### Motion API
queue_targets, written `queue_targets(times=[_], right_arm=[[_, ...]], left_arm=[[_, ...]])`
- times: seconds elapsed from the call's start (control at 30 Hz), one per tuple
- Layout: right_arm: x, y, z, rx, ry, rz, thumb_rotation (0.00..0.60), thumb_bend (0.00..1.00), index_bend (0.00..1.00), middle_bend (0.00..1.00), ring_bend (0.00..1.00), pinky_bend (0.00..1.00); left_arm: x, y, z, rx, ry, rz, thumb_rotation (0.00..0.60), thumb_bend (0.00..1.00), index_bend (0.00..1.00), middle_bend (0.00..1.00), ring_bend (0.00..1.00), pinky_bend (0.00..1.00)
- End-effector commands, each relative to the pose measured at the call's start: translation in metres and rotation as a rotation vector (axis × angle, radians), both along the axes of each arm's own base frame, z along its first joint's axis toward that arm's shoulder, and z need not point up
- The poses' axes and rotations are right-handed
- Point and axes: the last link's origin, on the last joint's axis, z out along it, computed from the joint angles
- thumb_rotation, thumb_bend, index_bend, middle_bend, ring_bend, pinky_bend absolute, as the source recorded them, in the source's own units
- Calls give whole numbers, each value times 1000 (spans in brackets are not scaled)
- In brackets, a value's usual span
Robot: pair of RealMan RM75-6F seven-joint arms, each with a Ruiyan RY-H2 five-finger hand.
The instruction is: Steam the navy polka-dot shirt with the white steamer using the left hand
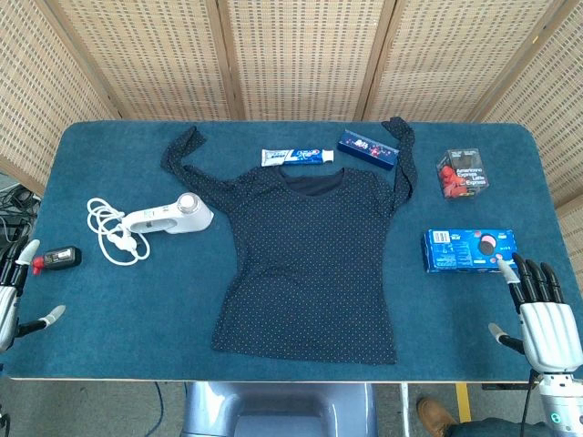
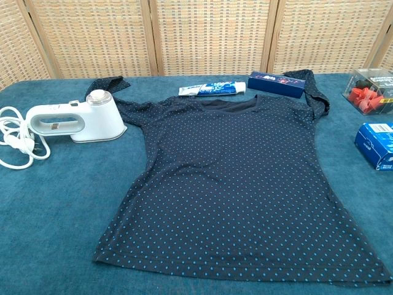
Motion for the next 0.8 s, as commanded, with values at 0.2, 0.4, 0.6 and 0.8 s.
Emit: queue_targets(times=[0.2, 0.4, 0.6, 0.8], right_arm=[[-1, 0, 0, 4, -3, -8, 600, 0, 36, 0, 0, 0], [0, -1, 0, 8, -1, -5, 600, 0, 37, 0, 0, 0], [-3, -4, 3, -6, -7, -16, 600, 0, 40, 0, 0, 0], [-8, -9, 4, -21, -4, -43, 600, 0, 43, 0, 0, 0]], left_arm=[[0, 1, -1, -7, -5, -3, 600, 0, 0, 0, 0, 0], [2, 25, -7, -29, -21, -5, 600, 0, 0, 0, 0, 0], [17, 81, -27, -88, -20, -31, 600, 270, 0, 0, 0, 0], [31, 136, -58, -162, 7, -5, 600, 276, 0, 0, 0, 0]])
